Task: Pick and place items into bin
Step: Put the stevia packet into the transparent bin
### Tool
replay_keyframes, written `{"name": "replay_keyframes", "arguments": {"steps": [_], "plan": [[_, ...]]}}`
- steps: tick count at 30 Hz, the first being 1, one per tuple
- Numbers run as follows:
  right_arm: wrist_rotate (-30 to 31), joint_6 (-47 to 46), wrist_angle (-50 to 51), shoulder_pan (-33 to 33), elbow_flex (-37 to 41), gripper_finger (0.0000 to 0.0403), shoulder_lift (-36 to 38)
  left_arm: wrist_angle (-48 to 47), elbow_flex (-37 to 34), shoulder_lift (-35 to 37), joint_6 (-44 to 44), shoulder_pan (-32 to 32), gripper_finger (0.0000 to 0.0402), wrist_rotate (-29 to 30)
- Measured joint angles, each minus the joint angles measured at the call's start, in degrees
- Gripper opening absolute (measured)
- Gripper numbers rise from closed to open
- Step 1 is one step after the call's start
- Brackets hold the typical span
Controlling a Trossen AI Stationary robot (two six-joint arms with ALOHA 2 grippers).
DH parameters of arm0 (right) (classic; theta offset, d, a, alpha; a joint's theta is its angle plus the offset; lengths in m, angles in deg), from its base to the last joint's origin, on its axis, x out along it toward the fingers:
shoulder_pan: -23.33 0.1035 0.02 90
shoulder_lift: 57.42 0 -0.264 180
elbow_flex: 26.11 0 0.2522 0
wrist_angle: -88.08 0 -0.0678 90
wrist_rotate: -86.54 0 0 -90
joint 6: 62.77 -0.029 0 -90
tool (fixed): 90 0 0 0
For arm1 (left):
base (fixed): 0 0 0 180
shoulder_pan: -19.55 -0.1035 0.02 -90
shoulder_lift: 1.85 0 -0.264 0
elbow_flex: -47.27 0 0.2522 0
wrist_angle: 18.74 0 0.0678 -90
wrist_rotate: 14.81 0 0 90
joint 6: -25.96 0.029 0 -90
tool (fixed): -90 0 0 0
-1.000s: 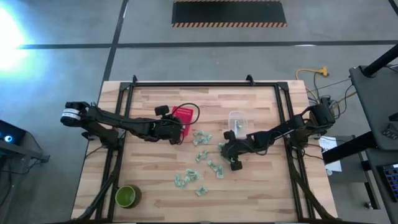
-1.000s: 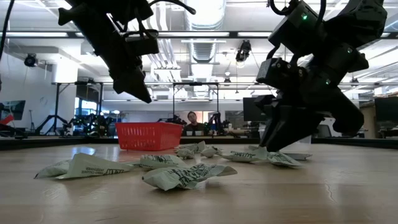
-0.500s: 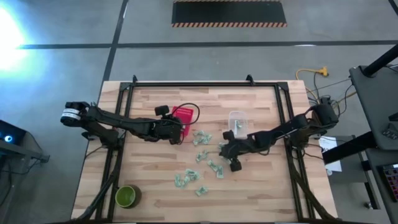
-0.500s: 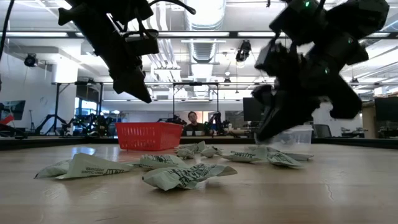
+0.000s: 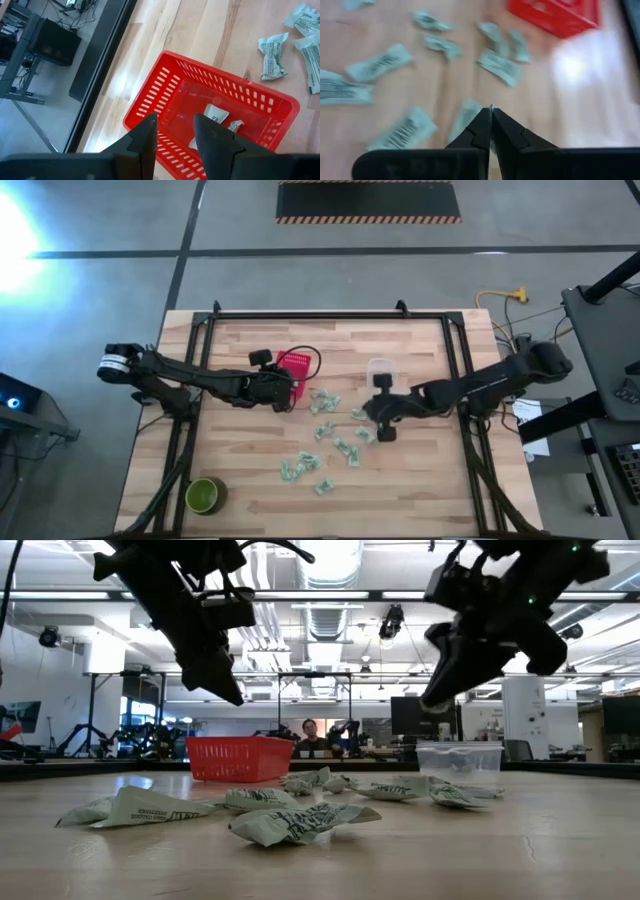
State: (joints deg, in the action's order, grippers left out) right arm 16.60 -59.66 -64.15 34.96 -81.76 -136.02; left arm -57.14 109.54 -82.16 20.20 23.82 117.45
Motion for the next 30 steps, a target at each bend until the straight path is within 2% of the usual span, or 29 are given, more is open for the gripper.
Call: {"name": "replay_keyframes", "arguments": {"steps": [7,13,25,30], "plan": [[8.48,-4.56,8.79,-4.38,1.37,0.0009,8.40,0.10,-0.02,0.00,0.02,0.00,0.0112,-0.02],[8.41,-5.75,6.84,-9.64,3.82,0.0009,11.00,0.13,-0.02,0.00,0.01,0.00,0.0112,-0.02],[7.79,-8.34,1.47,-15.32,7.58,0.0009,8.12,0.12,-0.02,0.00,0.02,-0.02,0.0112,-0.02],[6.48,-8.76,1.73,-16.31,8.48,0.0032,7.56,0.18,-0.02,0.00,0.01,-0.02,0.0112,-0.02]]}}
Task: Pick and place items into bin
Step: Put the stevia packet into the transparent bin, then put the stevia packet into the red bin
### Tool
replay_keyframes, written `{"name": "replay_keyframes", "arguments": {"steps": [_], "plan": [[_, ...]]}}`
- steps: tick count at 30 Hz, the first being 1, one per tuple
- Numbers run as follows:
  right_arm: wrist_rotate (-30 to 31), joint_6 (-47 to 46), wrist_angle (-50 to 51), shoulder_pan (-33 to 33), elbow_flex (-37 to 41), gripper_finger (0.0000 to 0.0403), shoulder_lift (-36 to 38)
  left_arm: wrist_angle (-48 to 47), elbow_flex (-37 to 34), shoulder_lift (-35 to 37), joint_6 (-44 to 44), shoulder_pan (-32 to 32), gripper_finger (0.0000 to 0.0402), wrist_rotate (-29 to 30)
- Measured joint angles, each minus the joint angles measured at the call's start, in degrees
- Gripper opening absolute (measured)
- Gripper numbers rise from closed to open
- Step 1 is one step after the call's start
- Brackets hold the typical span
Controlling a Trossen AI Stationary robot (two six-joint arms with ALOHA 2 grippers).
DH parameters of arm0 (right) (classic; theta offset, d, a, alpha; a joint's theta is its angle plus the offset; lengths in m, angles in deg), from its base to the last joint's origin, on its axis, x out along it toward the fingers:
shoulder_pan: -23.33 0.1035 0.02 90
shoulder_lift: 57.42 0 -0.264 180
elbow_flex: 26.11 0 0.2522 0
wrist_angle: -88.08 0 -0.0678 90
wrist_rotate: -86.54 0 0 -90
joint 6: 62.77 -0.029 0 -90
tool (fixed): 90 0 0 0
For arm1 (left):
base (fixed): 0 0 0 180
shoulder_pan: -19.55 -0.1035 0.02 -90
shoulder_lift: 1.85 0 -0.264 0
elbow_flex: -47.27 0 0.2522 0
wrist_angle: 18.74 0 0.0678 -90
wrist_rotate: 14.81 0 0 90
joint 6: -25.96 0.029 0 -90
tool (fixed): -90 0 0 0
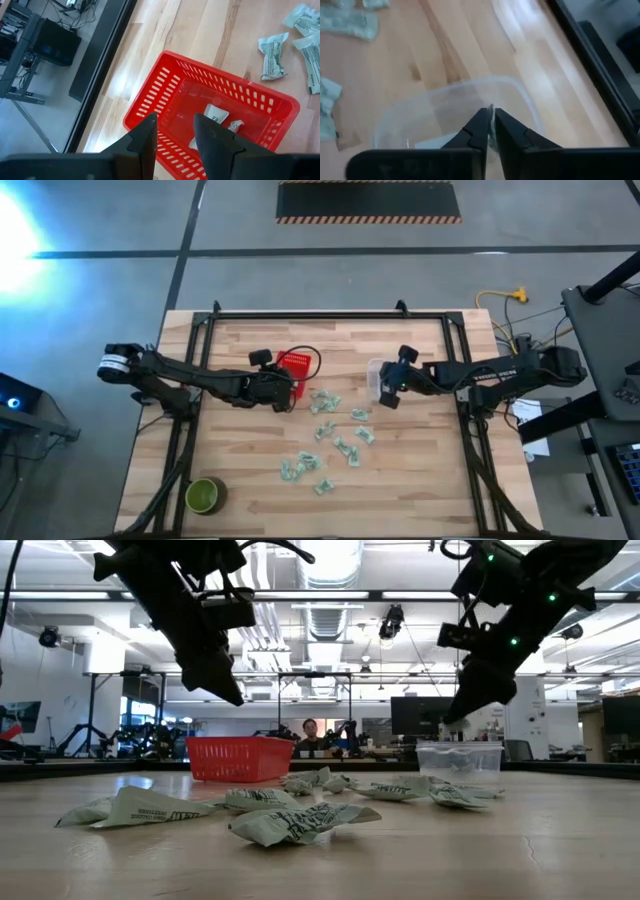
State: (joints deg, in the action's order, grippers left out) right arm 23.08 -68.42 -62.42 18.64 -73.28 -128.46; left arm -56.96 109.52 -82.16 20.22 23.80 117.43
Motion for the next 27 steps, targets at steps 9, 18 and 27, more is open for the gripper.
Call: {"name": "replay_keyframes", "arguments": {"steps": [9,18,27], "plan": [[0.09,0.86,-1.60,0.11,0.00,0.0109,1.25,-0.03,-0.04,0.00,-0.01,0.00,0.0112,-0.83],[-11.24,4.51,-6.60,3.34,0.31,0.0128,1.55,2.74,-0.02,0.00,0.46,0.00,0.0112,-13.00],[-11.77,7.60,-9.11,6.65,1.38,0.0109,1.56,21.69,-0.04,-0.49,9.39,2.49,0.0112,-33.92]]}}
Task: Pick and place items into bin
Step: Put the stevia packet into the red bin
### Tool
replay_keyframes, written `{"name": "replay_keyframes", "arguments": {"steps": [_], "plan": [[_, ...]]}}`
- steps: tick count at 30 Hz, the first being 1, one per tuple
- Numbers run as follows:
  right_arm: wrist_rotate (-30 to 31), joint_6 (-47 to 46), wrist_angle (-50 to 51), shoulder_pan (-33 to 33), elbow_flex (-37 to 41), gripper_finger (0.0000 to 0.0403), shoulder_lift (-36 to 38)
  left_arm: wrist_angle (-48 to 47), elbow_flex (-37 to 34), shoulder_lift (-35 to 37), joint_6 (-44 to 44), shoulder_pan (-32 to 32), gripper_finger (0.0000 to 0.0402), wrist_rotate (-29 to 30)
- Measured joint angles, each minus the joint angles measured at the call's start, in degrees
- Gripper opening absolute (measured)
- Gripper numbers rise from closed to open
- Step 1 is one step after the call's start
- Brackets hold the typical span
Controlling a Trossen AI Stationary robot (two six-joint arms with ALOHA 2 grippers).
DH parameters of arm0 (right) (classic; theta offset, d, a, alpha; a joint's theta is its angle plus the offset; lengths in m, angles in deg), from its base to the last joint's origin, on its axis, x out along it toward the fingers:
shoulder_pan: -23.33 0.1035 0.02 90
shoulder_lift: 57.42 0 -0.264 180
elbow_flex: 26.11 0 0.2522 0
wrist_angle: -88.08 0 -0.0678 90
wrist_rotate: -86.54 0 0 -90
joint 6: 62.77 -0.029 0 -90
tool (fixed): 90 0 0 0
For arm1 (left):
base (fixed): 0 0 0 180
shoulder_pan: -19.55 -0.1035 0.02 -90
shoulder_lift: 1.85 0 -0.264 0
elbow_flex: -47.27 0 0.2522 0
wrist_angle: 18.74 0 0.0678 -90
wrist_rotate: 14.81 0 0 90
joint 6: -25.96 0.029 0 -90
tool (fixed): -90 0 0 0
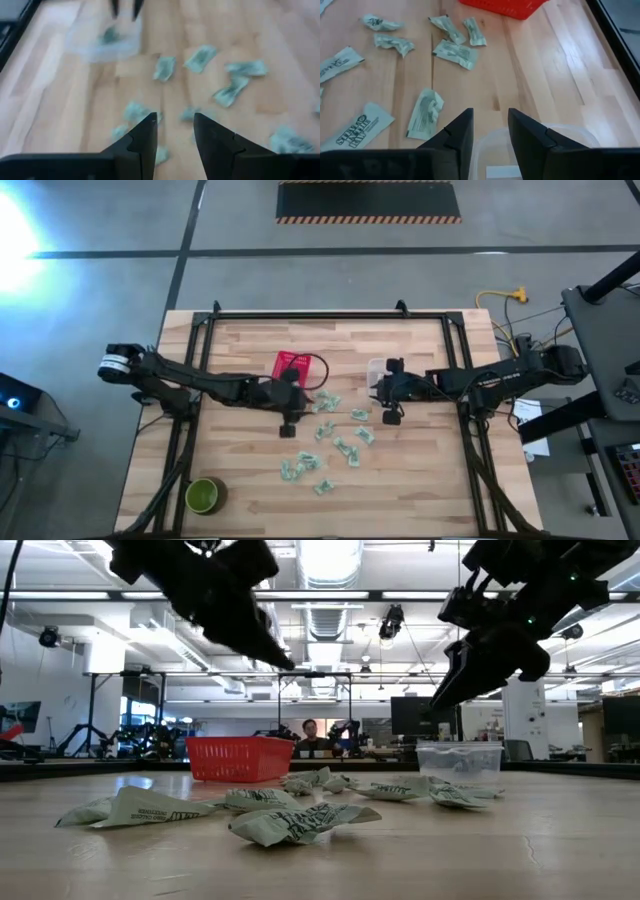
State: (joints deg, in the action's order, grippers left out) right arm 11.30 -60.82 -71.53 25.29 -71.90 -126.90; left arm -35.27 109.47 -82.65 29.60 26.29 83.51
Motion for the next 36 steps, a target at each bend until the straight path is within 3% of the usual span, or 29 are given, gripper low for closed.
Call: {"name": "replay_keyframes", "arguments": {"steps": [4,10,17,20,25,33,36], "plan": [[-0.01,0.29,0.02,0.14,0.00,0.0102,0.02,0.34,0.57,-0.74,1.41,3.86,0.0112,0.26],[-1.48,0.55,-0.04,0.16,0.00,0.0095,0.02,-0.65,1.92,-0.76,-0.33,12.18,0.0112,5.48],[-2.17,0.52,-0.05,0.33,0.00,0.0094,0.04,-14.16,2.16,-0.76,-10.24,19.49,0.0112,6.81],[-4.09,-0.66,-0.03,0.42,0.00,0.0096,0.04,-18.06,1.56,-0.76,-13.29,19.93,0.0112,5.42],[-4.81,-1.73,0.02,1.03,0.00,0.0091,0.04,-17.76,-0.25,-0.76,-19.44,17.59,0.0112,-2.03],[-5.25,4.83,-0.29,1.19,-5.42,0.0087,0.20,-10.04,-4.92,-2.64,-23.17,17.55,0.0112,-4.15],[-9.12,2.27,-0.22,1.48,-7.21,0.0089,0.22,-9.31,-4.92,-2.90,-23.25,17.53,0.0112,-5.40]]}}
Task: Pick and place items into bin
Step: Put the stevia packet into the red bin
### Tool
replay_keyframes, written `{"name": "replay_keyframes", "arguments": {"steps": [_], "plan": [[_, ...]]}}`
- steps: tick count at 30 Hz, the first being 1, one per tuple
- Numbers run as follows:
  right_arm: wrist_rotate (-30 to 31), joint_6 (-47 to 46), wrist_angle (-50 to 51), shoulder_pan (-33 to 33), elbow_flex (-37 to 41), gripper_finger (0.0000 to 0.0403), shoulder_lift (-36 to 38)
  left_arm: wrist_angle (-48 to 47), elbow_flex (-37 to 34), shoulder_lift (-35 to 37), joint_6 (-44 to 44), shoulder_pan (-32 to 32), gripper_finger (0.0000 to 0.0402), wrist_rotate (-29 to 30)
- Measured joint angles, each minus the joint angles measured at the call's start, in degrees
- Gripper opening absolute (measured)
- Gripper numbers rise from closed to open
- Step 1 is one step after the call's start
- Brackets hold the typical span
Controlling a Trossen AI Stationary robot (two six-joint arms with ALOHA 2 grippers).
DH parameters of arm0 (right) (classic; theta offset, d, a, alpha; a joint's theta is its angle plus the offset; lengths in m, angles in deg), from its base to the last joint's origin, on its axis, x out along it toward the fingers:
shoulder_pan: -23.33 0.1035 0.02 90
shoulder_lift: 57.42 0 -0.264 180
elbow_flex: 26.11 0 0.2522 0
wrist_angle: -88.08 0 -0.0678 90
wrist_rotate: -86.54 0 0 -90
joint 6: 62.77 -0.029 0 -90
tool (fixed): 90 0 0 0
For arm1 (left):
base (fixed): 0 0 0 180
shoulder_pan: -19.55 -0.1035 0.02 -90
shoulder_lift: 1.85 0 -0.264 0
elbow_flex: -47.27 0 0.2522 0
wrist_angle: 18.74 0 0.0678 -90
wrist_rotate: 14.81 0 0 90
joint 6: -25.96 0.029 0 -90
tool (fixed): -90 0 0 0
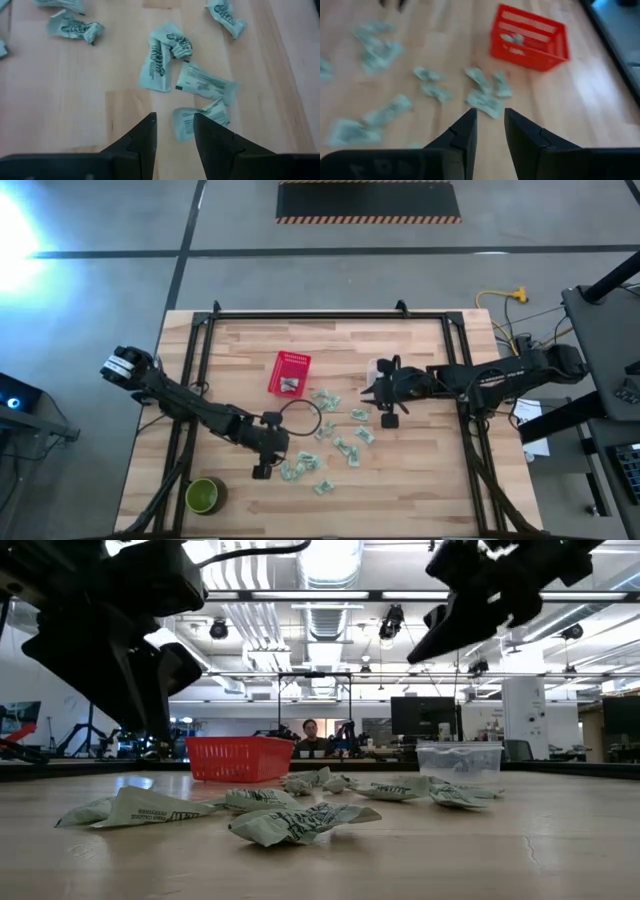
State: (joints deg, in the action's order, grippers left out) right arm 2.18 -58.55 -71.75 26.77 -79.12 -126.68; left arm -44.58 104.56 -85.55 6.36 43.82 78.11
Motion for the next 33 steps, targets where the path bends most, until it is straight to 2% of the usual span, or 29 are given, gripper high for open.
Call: {"name": "replay_keyframes", "arguments": {"steps": [3,18,27,33], "plan": [[-2.94,-0.28,0.23,1.43,-0.64,0.0091,-0.01,-0.30,0.00,-0.04,0.70,-0.04,0.0112,-0.23],[-3.18,4.14,-1.23,4.97,-5.26,0.0087,-0.02,5.95,-2.69,-0.22,4.95,-0.70,0.0112,-0.81],[-3.12,8.17,-1.25,5.20,-6.60,0.0080,-0.02,10.64,-2.73,-8.05,4.96,-0.64,0.0112,-4.11],[-3.10,10.50,-1.11,5.18,-6.60,0.0079,-0.02,11.35,-2.32,-8.87,3.42,-0.63,0.0112,-4.48]]}}
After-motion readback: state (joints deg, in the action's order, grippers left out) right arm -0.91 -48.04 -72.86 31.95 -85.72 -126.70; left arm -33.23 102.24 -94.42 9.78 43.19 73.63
